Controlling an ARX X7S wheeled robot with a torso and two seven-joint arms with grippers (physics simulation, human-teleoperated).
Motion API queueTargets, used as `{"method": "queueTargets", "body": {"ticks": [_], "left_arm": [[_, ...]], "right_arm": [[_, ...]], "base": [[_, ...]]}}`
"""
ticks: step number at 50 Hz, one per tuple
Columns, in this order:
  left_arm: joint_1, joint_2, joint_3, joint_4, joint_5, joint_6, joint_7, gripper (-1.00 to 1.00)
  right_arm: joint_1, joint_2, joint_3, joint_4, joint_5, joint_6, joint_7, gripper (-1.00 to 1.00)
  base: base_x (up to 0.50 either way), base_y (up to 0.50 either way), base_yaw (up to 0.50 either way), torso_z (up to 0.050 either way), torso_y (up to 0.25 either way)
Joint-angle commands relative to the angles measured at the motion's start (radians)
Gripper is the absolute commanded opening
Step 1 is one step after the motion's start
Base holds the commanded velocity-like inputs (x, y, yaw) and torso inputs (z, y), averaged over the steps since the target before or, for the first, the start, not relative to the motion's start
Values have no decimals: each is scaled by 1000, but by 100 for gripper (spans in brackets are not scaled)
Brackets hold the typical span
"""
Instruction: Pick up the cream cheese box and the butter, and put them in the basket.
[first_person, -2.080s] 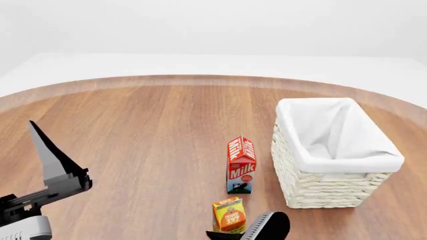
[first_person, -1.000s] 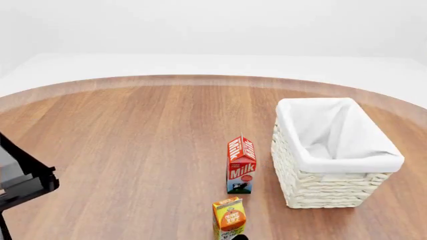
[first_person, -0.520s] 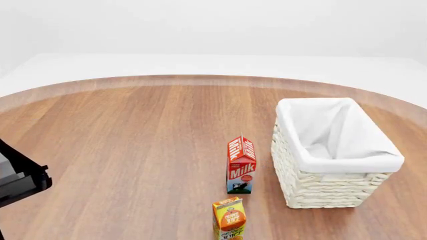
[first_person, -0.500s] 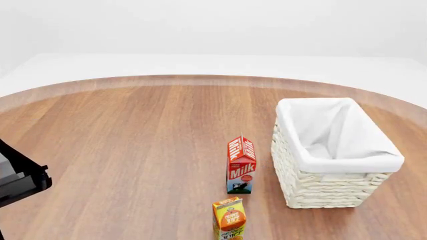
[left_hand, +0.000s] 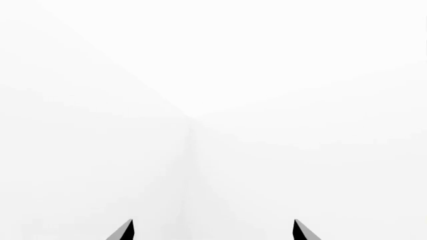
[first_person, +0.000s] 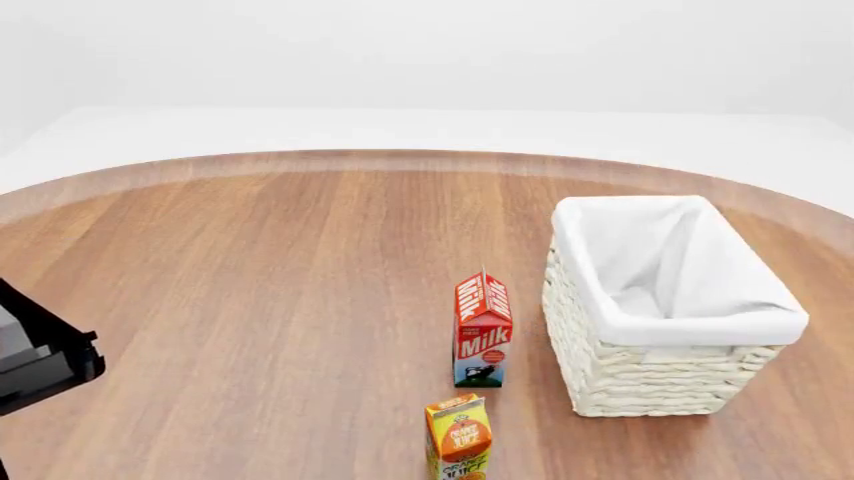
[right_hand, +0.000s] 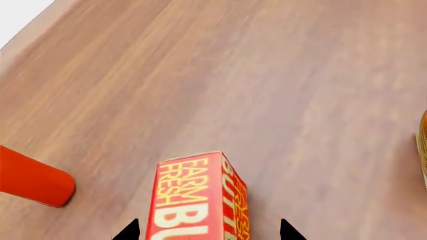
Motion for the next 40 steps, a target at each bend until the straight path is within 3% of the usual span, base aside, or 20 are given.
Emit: {"method": "queueTargets", "body": {"ticks": [1,40], "left_arm": [[-4,20,-21,-7,18,5,23,100],[-6,18,-15,-14,12,10,23,100]], "right_arm": [[9,-18,-1,6,-15,45,3,100],[42,-24,13,-23,161,128,28,100]], "base": [[0,0,0,0,0],[0,0,0,0,0]]}}
